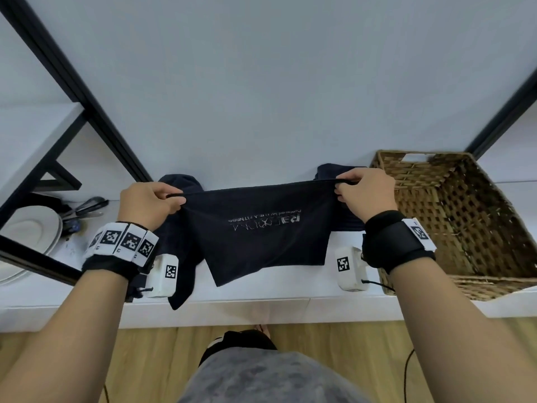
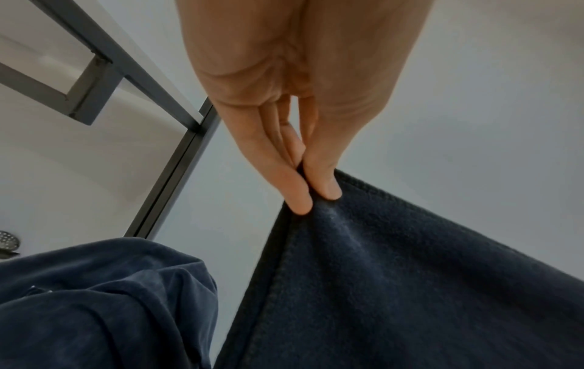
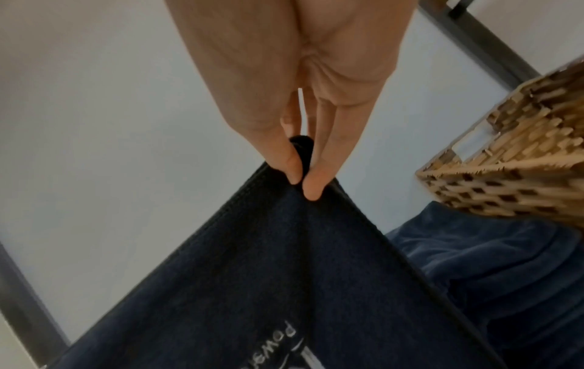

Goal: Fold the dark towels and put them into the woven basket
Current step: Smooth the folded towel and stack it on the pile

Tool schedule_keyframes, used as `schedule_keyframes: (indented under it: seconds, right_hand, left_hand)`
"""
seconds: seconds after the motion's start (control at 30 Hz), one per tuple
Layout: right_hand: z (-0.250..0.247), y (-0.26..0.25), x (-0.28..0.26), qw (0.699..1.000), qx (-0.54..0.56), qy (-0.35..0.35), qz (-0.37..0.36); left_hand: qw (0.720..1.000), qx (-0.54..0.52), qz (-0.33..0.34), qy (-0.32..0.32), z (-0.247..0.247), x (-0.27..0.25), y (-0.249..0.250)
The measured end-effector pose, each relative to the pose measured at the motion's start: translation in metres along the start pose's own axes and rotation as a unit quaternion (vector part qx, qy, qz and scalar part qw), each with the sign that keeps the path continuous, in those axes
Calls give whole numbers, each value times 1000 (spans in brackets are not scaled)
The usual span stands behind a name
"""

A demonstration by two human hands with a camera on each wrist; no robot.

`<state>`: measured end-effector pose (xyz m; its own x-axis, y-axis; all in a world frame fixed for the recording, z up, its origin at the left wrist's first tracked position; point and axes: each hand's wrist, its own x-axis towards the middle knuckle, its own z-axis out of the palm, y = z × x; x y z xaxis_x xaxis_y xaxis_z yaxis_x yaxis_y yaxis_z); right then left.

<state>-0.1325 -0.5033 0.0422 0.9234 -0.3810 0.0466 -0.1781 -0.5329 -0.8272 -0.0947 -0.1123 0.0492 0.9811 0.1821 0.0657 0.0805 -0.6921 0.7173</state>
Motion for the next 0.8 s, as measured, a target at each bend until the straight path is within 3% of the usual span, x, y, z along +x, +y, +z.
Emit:
schedule_keyframes:
  seconds: [0.2, 0.3, 0.53, 0.8]
  right_hand:
    - [24, -16, 39, 1000, -25, 15, 10]
    - [28, -28, 60, 999, 2, 36, 22]
    - [26, -34, 76, 994, 82, 66, 24]
    - [47, 14, 24, 997, 58, 33, 32]
  left_hand:
    - [984, -165, -75, 4, 20, 37, 15]
    - [967, -244, -73, -4, 26, 59, 20]
    - [961, -276, -22, -20, 25, 80, 24]
    - [961, -267, -55, -54, 45, 36, -29]
